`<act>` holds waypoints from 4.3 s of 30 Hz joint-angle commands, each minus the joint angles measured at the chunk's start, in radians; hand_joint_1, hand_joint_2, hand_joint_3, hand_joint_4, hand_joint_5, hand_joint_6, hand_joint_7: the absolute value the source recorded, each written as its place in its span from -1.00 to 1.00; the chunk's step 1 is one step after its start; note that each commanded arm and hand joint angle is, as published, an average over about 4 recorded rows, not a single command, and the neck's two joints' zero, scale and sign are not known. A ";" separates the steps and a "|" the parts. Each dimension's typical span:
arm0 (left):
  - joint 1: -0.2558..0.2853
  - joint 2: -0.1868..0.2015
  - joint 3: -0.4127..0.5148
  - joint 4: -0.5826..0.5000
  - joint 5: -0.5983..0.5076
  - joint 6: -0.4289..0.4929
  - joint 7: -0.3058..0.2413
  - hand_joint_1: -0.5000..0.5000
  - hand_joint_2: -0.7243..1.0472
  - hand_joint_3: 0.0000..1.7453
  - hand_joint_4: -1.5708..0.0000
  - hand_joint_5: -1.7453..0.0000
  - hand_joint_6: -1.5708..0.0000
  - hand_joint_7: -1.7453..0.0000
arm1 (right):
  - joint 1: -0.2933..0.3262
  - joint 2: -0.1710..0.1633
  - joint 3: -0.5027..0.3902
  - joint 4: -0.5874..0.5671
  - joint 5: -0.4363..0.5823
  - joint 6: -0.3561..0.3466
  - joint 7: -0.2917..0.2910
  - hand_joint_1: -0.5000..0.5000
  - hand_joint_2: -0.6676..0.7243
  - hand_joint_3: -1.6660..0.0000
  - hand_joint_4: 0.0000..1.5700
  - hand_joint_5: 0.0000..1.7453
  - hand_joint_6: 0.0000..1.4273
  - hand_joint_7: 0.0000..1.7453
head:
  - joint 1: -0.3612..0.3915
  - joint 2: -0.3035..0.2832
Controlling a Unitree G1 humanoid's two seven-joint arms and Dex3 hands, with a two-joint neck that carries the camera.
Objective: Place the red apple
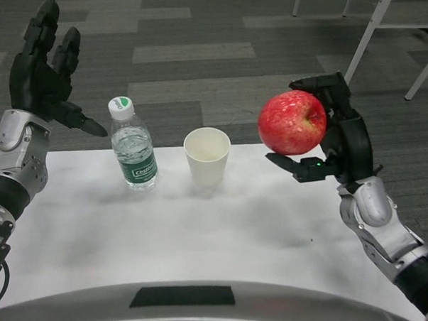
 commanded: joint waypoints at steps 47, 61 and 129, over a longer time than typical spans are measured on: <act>0.039 0.026 -0.007 0.013 0.005 0.005 0.006 -1.00 -0.50 -0.93 1.00 1.00 1.00 0.92 | 0.240 0.004 0.113 0.043 -0.033 0.000 0.109 -0.52 -0.82 0.05 -0.95 0.78 -0.45 0.92 | -0.040 -0.132; 0.049 0.027 -0.008 0.012 0.002 0.005 0.004 -1.00 -0.50 -0.93 1.00 0.97 1.00 0.92 | 0.229 0.001 0.119 0.068 -0.034 0.015 0.141 -0.54 -0.82 0.00 -1.00 0.78 -0.71 0.92 | -0.053 -0.137; 0.059 0.026 -0.010 0.012 -0.003 0.005 0.004 -1.00 -0.50 -0.98 1.00 0.91 1.00 0.92 | 0.261 0.013 0.008 0.083 -0.145 0.090 0.217 -0.92 0.14 0.93 -1.00 -1.00 -1.00 -0.68 | -0.073 -0.151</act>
